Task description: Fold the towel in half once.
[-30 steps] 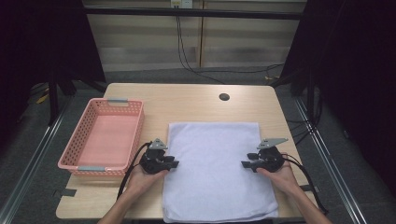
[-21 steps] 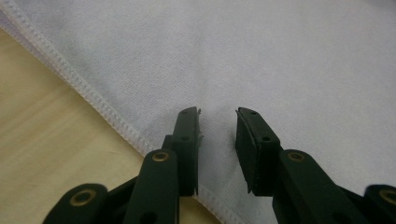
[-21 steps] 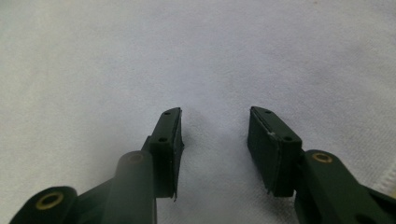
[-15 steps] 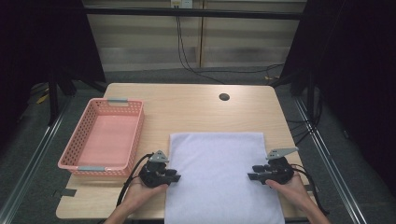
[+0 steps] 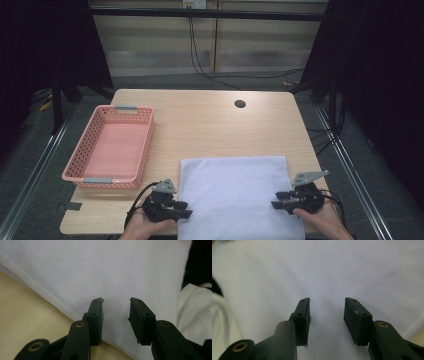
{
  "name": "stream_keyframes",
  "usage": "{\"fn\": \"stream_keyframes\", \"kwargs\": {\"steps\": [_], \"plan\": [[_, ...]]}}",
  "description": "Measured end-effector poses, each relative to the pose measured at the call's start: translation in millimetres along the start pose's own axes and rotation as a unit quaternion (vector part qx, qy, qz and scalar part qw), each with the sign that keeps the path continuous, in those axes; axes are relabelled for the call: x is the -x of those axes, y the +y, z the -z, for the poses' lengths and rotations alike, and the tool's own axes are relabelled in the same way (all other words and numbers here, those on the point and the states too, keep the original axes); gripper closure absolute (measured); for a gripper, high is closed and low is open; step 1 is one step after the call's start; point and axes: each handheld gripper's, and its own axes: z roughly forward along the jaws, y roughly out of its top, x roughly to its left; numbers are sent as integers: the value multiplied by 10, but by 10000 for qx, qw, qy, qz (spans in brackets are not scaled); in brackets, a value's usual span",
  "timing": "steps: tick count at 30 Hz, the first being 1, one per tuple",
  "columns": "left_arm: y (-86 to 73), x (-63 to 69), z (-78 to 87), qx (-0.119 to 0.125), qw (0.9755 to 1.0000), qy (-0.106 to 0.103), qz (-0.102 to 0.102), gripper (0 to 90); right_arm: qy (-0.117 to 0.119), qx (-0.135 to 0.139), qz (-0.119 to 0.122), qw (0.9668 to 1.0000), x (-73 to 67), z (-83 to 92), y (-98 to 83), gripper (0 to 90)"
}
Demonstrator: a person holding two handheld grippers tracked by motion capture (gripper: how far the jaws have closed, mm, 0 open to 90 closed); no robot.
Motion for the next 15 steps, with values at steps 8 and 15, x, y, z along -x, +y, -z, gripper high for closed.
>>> {"fn": "stream_keyframes", "kwargs": {"steps": [8,15], "plan": [[455,-452,-52,384,9976,563,110,645,-869,794,-140,9930,711,56,454,593],[681,-811,-157,638,9934,888,345,588,-930,700,-461,9921,1081,-263,567,412]]}}
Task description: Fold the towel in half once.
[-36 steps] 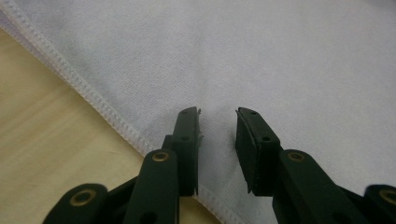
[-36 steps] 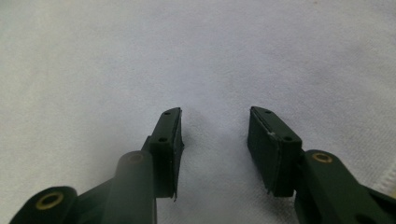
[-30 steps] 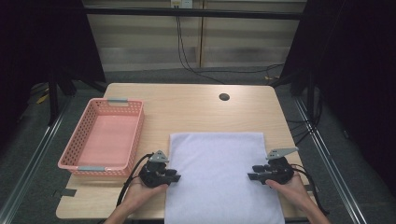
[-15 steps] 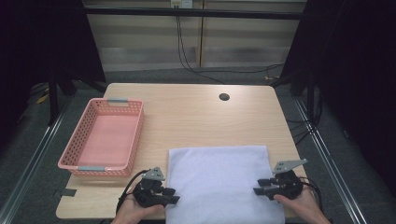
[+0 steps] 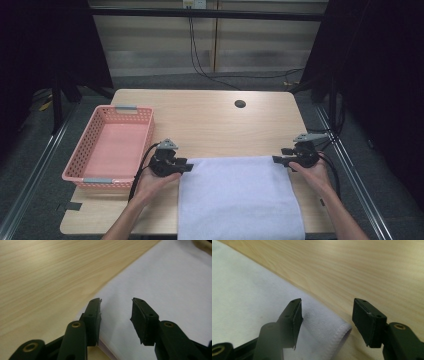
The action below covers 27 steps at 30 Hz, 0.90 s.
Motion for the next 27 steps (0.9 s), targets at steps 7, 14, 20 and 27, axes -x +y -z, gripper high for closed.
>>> {"fn": "stream_keyframes", "kwargs": {"steps": [7,14,20,27], "plan": [[-18,-103,-105,-2,9999,50,140,511,183,-205,43,9996,36,-81,-57,547],[-62,-186,-90,-60,9995,293,138,464,347,-291,-4,9990,37,-17,-104,807],[-93,-194,-130,-118,9995,302,47,474,317,-352,-15,9989,13,18,-117,826],[-79,-145,-201,-177,9997,-138,-28,774,427,-335,-20,9985,23,35,-128,832]]}}
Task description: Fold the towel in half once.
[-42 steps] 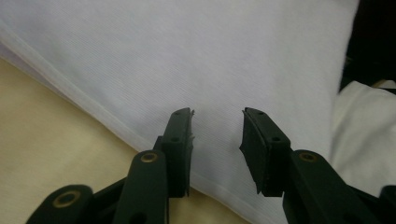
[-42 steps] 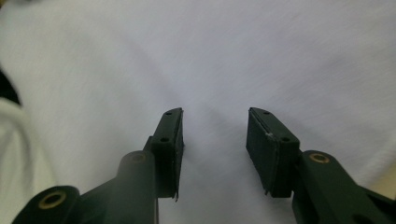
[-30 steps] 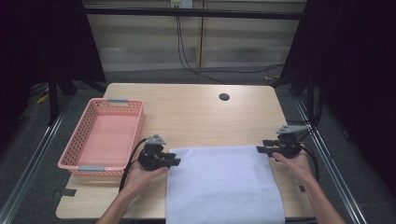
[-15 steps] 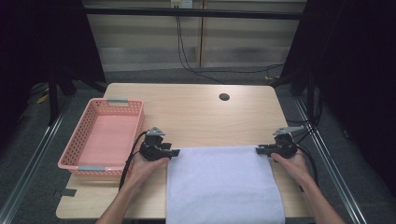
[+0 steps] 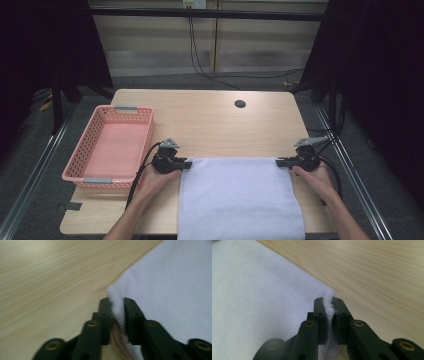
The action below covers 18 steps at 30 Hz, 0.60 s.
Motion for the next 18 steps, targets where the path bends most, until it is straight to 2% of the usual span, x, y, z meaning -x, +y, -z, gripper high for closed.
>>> {"fn": "stream_keyframes", "kwargs": {"steps": [1,3,4,7,9,12,14,16,18], "plan": [[6,3,6,-16,10000,18,19,833,-1,15,34,10000,-1,18,9,834],[25,3,32,65,9999,15,77,842,16,58,-5,10000,0,43,19,837],[39,5,57,139,9998,-17,143,842,117,281,-62,9995,16,132,60,842],[116,0,178,467,9985,-38,281,842,174,575,-80,9982,11,256,125,844],[195,6,266,617,9977,11,274,842,181,660,-60,9976,3,315,172,844],[332,49,418,727,9972,82,120,841,261,890,-84,9957,-4,410,260,845],[424,66,522,865,9962,135,38,842,268,953,-12,9951,-28,490,346,846],[506,42,594,972,9951,158,12,841,253,1047,88,9941,-45,567,435,847],[578,-1,636,1049,9942,218,27,842,268,1174,87,9927,-42,625,520,847]]}}
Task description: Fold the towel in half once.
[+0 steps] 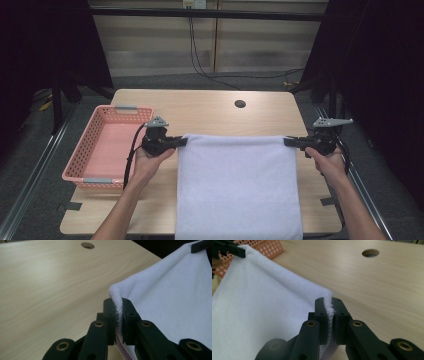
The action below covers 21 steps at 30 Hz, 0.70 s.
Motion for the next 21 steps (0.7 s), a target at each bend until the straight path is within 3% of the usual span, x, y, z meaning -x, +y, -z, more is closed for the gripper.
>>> {"fn": "stream_keyframes", "kwargs": {"steps": [5,13,17,21], "plan": [[200,-98,-11,38,9999,129,-39,841,-117,89,148,9998,32,-38,194,846],[456,-247,-57,206,9993,327,-25,839,-259,264,47,9993,220,-169,463,848],[512,-242,-119,316,9988,372,19,839,-406,341,59,9986,285,-224,584,850],[474,-222,-121,316,9989,356,31,838,-364,475,-33,9982,297,-254,618,851]]}}
